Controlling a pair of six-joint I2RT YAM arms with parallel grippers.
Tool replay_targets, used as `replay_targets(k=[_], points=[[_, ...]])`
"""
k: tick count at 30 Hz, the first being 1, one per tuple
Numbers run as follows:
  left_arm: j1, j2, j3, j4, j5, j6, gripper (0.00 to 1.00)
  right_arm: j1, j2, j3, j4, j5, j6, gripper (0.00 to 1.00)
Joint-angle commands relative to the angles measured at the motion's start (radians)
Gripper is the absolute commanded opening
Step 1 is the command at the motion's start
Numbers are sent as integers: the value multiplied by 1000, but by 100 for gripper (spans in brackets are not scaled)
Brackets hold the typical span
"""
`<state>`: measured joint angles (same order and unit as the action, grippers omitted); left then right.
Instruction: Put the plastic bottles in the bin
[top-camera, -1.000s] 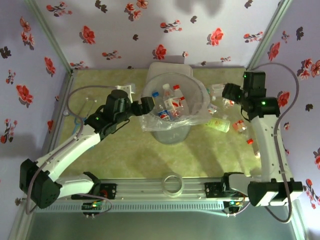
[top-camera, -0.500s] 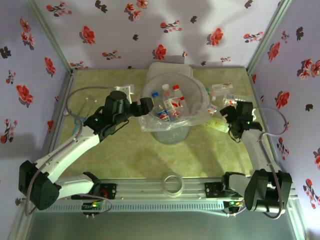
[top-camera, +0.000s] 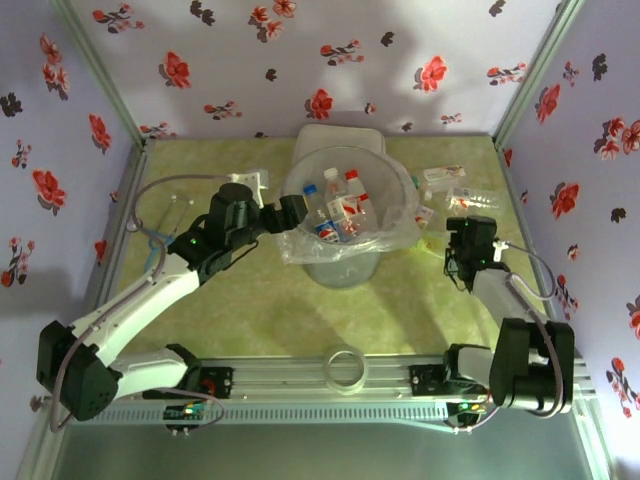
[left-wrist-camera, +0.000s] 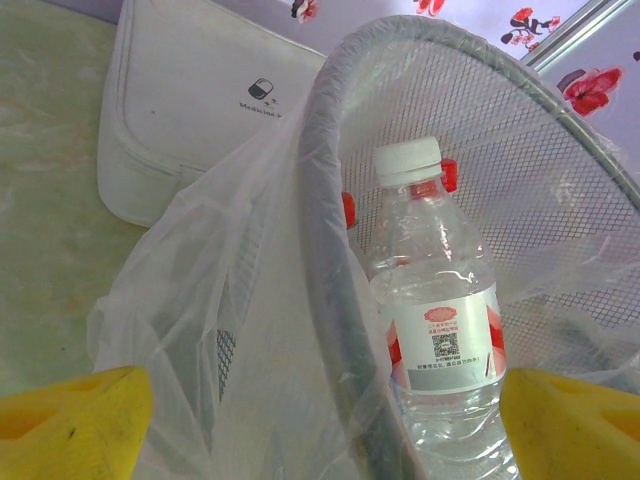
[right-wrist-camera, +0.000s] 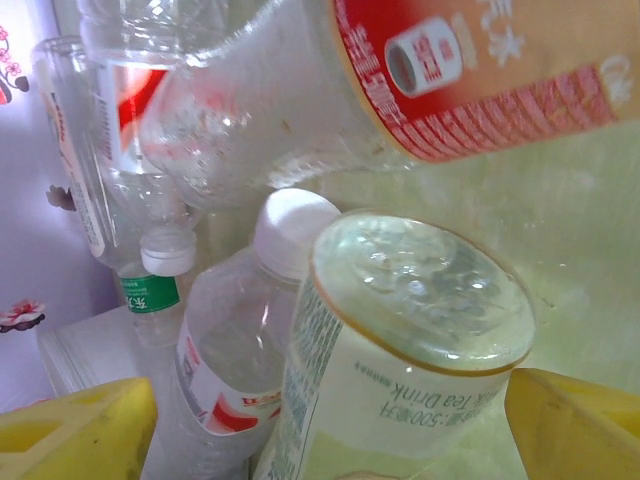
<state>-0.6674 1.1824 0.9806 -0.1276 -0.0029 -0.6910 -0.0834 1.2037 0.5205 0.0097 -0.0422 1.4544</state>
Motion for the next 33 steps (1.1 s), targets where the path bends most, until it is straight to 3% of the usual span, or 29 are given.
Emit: replay_targets(k=[1, 17, 22, 29, 33], points=[[8, 0, -13, -48, -2, 5, 90, 2, 33, -16, 79, -31, 65, 91], [8, 35, 16, -55, 1, 2, 90, 13, 243, -31, 238, -80, 91, 91], [8, 38, 18, -56, 0, 4, 90, 13, 287, -44, 304, -108, 104, 85], [8, 43, 26, -63, -3, 10, 90, 14, 190, -39, 234, -85, 70, 73], [8, 47, 26, -57, -3, 8, 90, 16, 59, -11, 113, -53, 12, 69]])
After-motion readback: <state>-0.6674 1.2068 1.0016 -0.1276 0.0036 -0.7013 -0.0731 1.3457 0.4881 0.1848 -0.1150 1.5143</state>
